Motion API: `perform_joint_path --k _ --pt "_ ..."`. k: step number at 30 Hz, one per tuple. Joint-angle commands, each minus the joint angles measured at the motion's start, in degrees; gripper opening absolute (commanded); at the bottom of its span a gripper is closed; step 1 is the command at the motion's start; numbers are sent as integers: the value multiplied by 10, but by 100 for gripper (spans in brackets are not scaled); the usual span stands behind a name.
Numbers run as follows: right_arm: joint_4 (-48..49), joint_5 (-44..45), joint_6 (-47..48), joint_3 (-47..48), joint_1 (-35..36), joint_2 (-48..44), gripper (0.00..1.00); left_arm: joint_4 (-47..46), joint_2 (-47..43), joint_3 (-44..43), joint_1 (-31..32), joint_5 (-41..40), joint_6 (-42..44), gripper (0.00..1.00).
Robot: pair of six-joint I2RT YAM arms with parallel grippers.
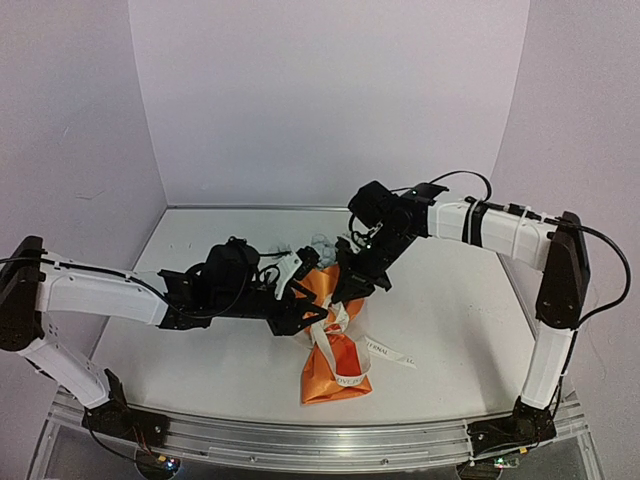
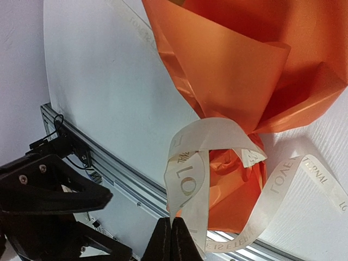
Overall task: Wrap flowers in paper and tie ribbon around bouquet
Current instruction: Pass from the right arm to the left
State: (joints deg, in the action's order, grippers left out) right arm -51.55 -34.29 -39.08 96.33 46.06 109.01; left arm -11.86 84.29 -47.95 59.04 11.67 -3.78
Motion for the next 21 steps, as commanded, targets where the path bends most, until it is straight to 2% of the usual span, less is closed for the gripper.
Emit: perform_joint_path --k 1,10,21 --pt "-2 22 -80 25 7 -22 0 10 17 -36 8 24 36 54" --pt "3 10 -152 48 13 -5 0 16 55 -56 29 -14 61 55" --pt "16 6 -190 44 24 3 0 -44 60 -47 29 -88 54 54"
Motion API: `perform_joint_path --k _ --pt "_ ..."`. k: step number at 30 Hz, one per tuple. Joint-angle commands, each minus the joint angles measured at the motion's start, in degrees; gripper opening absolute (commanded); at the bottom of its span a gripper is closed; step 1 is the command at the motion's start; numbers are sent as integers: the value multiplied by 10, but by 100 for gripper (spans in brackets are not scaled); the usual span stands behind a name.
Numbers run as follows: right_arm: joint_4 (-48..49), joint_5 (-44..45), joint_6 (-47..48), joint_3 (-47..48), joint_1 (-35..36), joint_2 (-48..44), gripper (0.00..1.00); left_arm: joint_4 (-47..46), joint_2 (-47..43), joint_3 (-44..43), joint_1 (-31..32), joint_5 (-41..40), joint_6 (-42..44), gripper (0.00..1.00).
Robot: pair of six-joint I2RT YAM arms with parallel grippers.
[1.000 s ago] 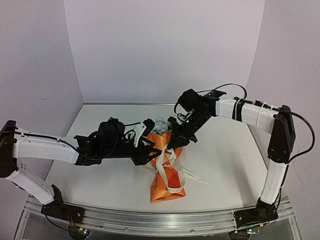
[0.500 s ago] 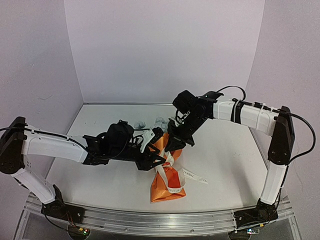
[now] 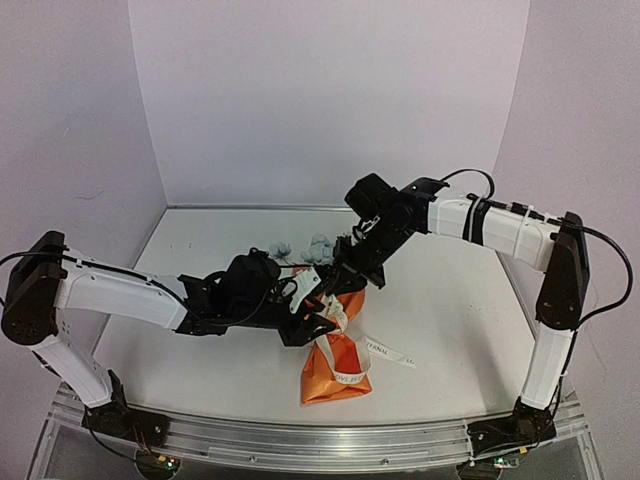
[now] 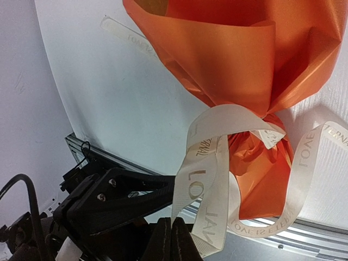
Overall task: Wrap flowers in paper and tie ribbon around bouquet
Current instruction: Pass from the right arm to the left
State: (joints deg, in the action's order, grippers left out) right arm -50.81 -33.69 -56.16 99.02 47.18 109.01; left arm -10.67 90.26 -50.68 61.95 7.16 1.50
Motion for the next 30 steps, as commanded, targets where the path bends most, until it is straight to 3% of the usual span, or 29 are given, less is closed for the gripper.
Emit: perform_joint_path --k 1,13,19,30 --pt "10 -2 -21 17 13 4 0 -59 1 -20 1 -39 4 54" --pt "10 -29 -39 10 16 7 0 -83 17 -26 10 -41 49 53" --pt "10 -45 -47 4 15 7 0 -109 13 -19 10 -63 65 46" --pt "11 -54 -52 -5 15 2 0 -116 16 -22 10 -30 112 35"
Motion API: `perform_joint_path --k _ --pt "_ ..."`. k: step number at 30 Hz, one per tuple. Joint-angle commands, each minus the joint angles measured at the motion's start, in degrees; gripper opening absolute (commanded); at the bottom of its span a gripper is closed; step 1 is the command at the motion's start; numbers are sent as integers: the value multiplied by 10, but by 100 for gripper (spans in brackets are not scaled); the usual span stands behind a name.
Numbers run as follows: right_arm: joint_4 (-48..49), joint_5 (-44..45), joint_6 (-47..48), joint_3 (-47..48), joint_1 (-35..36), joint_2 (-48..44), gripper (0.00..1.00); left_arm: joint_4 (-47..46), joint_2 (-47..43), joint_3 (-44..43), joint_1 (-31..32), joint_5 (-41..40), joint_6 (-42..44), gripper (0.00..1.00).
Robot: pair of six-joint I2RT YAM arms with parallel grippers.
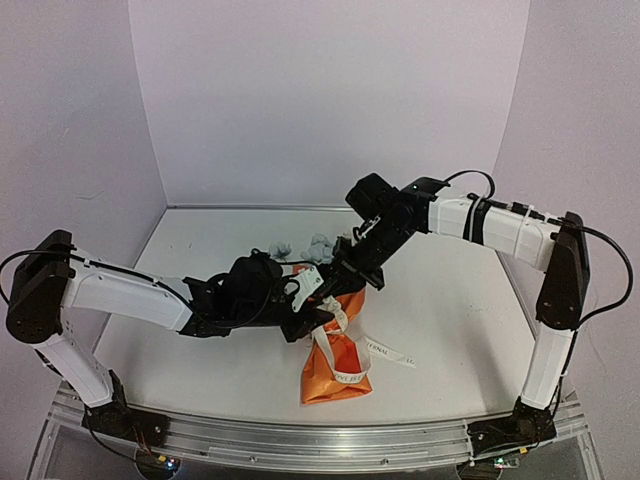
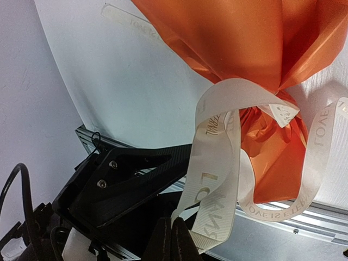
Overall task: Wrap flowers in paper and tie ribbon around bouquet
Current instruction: Pass from the right arm to the left
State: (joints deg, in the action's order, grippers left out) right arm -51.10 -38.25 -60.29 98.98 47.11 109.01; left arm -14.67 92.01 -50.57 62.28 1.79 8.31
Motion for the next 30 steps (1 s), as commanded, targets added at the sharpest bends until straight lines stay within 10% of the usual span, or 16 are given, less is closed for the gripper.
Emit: perform_joint_path --k 1,10,30 --pt "13 -9 -11 -4 16 1 0 -78 -2 -22 6 26 47 33" --pt "13 -5 -11 -10 17 -3 0 -76 -1 -23 6 39 61 1" --pt "13 101 151 -116 15 -118 42 -116 -24 27 6 28 -14 0"
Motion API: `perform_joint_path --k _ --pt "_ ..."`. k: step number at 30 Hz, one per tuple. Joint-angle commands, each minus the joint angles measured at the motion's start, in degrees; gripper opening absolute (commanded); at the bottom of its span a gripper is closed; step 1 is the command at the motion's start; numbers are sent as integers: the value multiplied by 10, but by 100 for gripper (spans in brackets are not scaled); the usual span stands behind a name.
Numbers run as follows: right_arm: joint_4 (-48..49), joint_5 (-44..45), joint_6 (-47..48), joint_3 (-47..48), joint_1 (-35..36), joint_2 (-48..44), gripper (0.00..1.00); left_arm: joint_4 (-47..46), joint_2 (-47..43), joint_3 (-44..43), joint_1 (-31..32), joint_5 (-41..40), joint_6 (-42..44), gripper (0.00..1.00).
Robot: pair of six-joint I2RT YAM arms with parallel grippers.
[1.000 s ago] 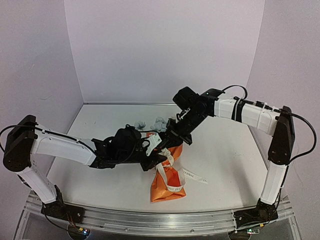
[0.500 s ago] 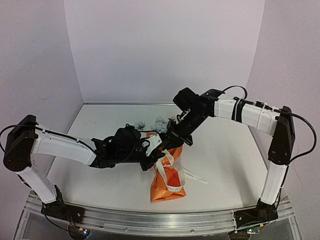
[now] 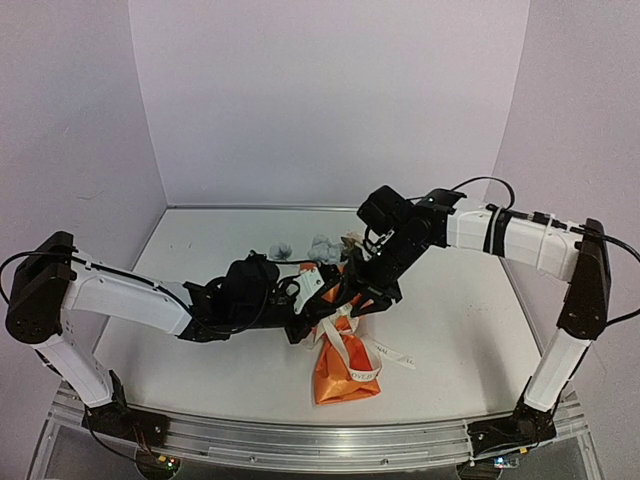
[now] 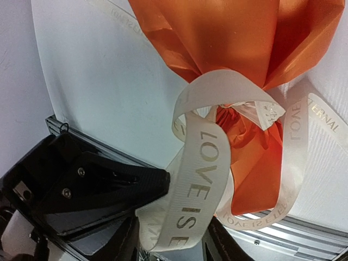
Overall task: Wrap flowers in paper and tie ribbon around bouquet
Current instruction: Pass from the right arm to the left, then cross the half-tied ribbon over the folded bouquet.
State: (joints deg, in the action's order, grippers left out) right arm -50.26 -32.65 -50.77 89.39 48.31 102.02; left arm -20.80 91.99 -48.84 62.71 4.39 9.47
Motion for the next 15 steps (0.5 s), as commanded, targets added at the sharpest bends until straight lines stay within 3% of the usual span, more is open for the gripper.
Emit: perform_joint_path --k 1,8,15 --pt "4 51 66 -25 3 -54 43 -55 -24 11 1 2 -29 0" --pt "26 126 144 -101 3 -122 53 -53 -23 24 -6 14 -56 0" --pt "250 57 296 -263 14 -183 51 -51 -31 36 -24 47 -78 0"
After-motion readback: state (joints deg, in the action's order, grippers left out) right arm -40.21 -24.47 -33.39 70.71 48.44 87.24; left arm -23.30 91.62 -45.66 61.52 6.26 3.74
